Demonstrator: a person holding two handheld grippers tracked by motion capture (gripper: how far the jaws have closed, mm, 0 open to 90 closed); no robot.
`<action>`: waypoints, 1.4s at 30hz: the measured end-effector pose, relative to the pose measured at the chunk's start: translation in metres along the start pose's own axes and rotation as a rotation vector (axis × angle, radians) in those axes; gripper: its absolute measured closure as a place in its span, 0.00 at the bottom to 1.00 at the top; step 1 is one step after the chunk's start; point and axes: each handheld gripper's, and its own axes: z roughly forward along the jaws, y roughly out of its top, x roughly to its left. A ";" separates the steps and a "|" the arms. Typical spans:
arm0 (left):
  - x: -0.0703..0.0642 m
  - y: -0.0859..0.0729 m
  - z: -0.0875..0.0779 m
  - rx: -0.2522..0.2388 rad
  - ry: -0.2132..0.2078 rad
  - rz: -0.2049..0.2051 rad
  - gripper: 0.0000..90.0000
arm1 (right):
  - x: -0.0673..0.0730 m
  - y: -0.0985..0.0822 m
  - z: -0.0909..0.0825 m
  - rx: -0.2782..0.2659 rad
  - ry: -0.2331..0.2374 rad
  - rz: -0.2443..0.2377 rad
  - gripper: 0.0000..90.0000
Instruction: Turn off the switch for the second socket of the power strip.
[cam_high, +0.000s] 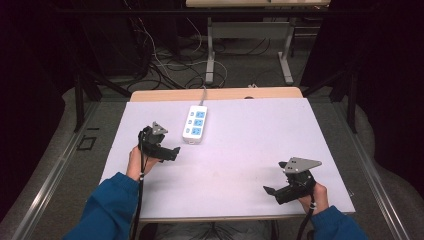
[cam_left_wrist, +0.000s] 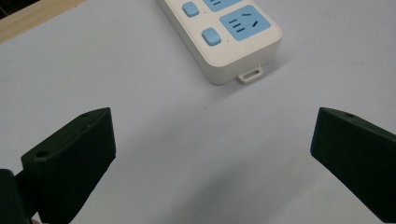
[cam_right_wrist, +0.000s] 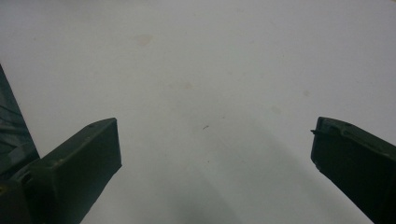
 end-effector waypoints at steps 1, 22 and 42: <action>-0.001 -0.001 -0.001 -0.014 0.008 0.002 0.00 | 0.000 0.000 0.000 -0.001 -0.001 0.002 0.01; -0.009 -0.040 -0.043 -0.005 0.009 0.010 0.00 | 0.001 0.000 0.001 -0.002 -0.006 0.002 0.01; -0.023 -0.080 -0.079 -0.051 0.026 0.022 0.00 | 0.001 0.000 0.002 -0.001 -0.015 0.004 0.01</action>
